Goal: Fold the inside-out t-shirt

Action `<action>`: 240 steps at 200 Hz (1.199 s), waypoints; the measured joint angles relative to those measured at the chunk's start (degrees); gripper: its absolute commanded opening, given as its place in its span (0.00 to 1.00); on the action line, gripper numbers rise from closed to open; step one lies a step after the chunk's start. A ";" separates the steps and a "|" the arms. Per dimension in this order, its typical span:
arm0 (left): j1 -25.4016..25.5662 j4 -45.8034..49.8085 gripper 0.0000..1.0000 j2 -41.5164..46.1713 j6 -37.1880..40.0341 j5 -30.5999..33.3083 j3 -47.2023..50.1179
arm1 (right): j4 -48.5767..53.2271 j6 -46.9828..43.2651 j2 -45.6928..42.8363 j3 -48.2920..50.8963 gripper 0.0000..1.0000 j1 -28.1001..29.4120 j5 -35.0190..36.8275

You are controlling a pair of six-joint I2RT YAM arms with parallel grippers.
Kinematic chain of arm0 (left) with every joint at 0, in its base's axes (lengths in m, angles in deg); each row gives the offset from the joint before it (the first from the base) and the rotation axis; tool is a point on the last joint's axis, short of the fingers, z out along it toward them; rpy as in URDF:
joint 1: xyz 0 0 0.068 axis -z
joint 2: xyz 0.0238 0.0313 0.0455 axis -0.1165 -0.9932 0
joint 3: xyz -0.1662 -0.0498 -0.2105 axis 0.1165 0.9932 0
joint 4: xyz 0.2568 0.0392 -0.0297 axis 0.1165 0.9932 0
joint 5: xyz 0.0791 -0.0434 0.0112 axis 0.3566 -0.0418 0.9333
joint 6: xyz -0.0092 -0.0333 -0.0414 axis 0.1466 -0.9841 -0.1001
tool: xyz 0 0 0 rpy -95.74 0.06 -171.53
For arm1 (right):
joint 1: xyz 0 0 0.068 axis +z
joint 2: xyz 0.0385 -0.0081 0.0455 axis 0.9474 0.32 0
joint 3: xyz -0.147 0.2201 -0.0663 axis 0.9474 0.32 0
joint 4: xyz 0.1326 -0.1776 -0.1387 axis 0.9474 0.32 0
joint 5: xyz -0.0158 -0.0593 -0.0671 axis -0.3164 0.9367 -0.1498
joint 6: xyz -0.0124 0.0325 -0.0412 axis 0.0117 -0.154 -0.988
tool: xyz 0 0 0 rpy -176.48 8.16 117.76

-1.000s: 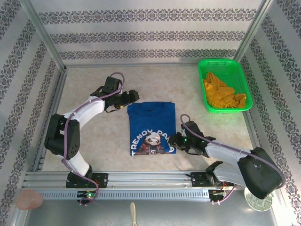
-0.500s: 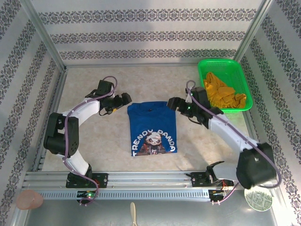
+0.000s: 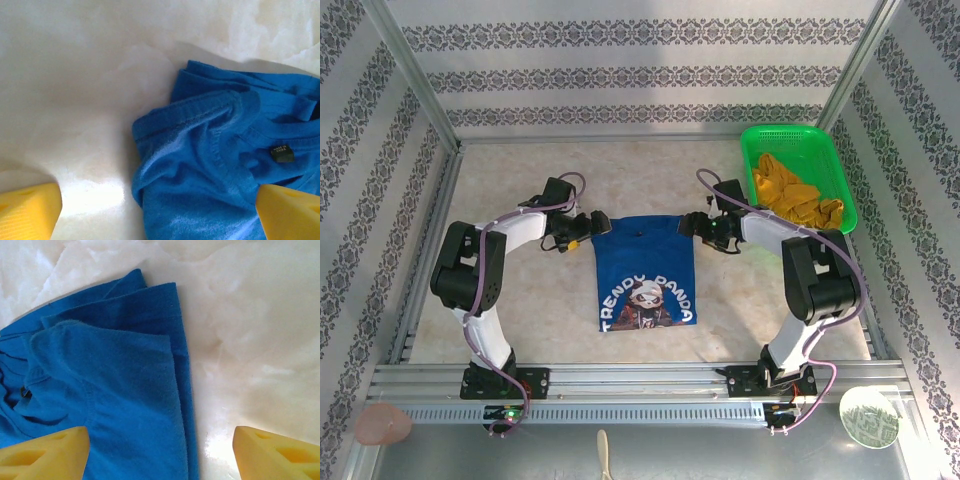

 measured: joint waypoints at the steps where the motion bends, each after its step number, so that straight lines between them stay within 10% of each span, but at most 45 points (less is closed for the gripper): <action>1: 0.00 0.04 1.00 -0.02 -0.02 0.00 -0.04 | 0.00 0.00 0.09 -0.04 0.74 0.00 -0.02; 156: 8.20 4.13 0.94 -1.73 -4.46 16.74 -3.56 | -0.74 -0.13 5.20 -3.08 0.68 1.60 1.33; 240: 12.52 2.23 0.94 -2.64 -6.93 14.62 -4.46 | -0.68 0.00 5.20 -3.23 0.67 3.37 4.13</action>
